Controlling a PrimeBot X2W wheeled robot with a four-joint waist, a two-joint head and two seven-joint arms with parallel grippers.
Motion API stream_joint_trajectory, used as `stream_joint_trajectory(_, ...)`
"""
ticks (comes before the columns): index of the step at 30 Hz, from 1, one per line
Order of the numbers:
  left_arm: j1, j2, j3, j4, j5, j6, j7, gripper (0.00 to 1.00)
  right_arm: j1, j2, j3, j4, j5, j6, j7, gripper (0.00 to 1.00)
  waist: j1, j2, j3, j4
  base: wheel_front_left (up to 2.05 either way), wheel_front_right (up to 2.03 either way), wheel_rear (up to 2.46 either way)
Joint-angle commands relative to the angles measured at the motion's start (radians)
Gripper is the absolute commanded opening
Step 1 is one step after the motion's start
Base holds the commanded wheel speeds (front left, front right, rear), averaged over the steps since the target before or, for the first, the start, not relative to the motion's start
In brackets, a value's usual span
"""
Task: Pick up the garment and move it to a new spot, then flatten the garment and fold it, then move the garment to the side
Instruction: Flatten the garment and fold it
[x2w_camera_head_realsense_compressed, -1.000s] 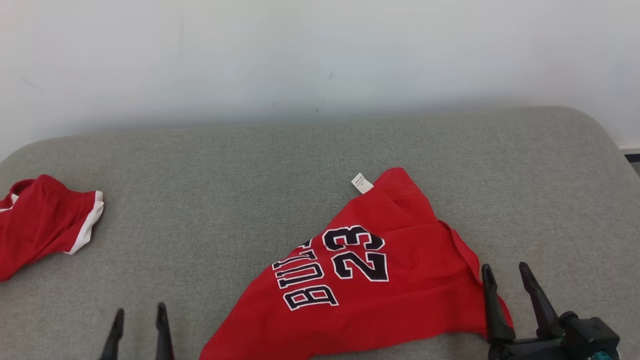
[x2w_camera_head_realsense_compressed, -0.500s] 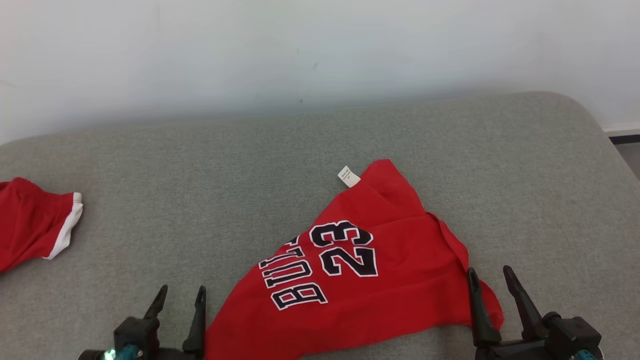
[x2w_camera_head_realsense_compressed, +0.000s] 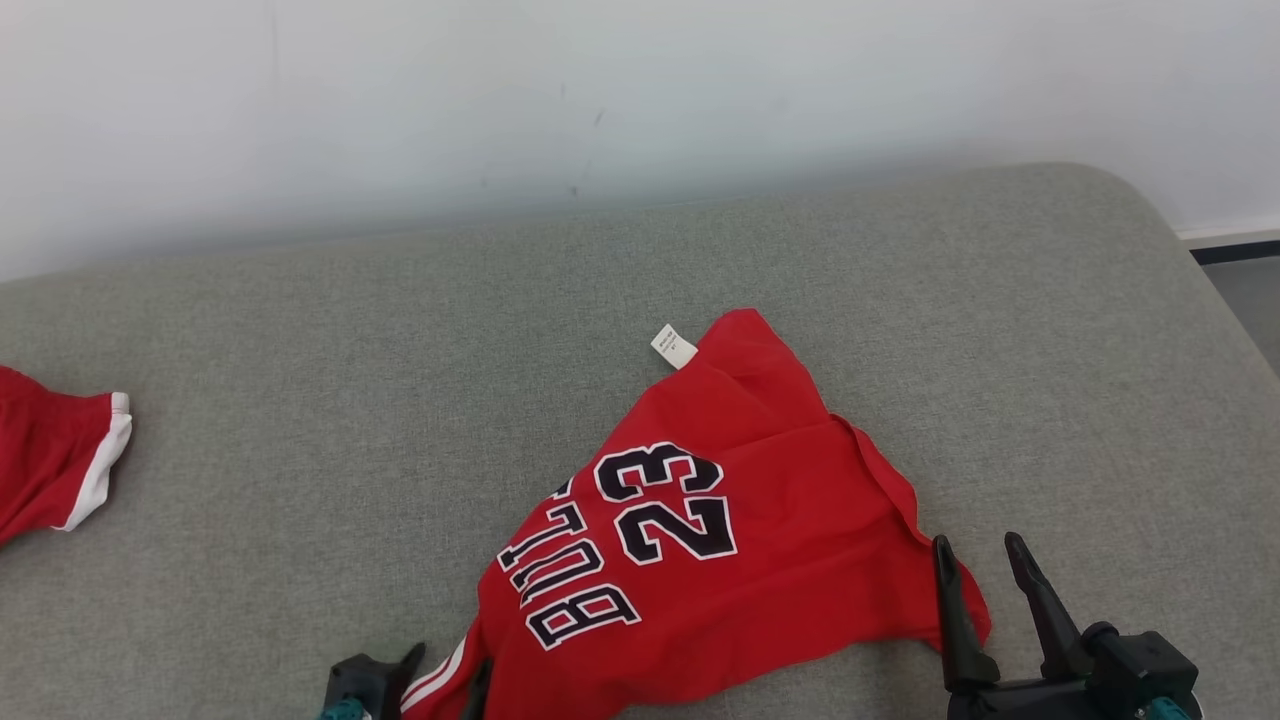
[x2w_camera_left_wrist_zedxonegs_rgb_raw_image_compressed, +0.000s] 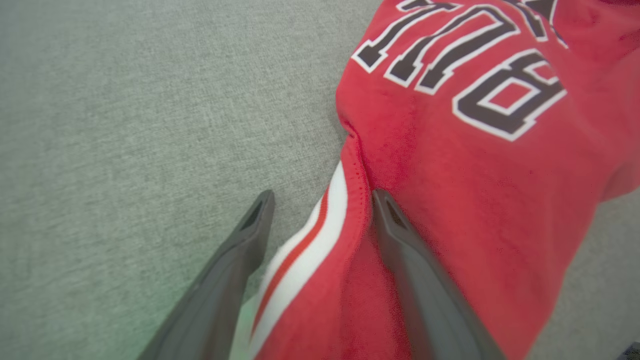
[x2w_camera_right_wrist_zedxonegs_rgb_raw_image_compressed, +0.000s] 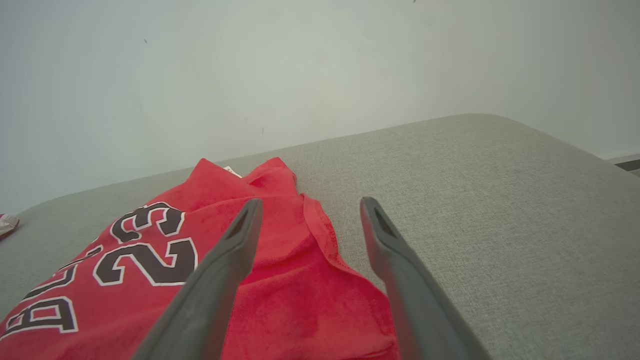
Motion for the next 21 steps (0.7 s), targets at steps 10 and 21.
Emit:
stream_joint_trajectory(10, -0.008, 0.016, -0.061, 0.009, -0.045, 0.009, -0.039, 0.0, -0.001, 0.007, 0.0, -0.003, -0.013, -0.002, -0.001, 1.0, 0.0, 0.0, -0.01, 0.008, 0.0, 0.0, 0.0)
stream_joint_trajectory(21, -0.137, 0.103, 0.045, -0.142, -0.011, 0.108, -0.151, 0.0, -0.004, 0.011, -0.003, 0.0, -0.012, -0.002, -0.001, 1.0, 0.0, 0.0, -0.014, -0.008, 0.0, 0.0, 0.0)
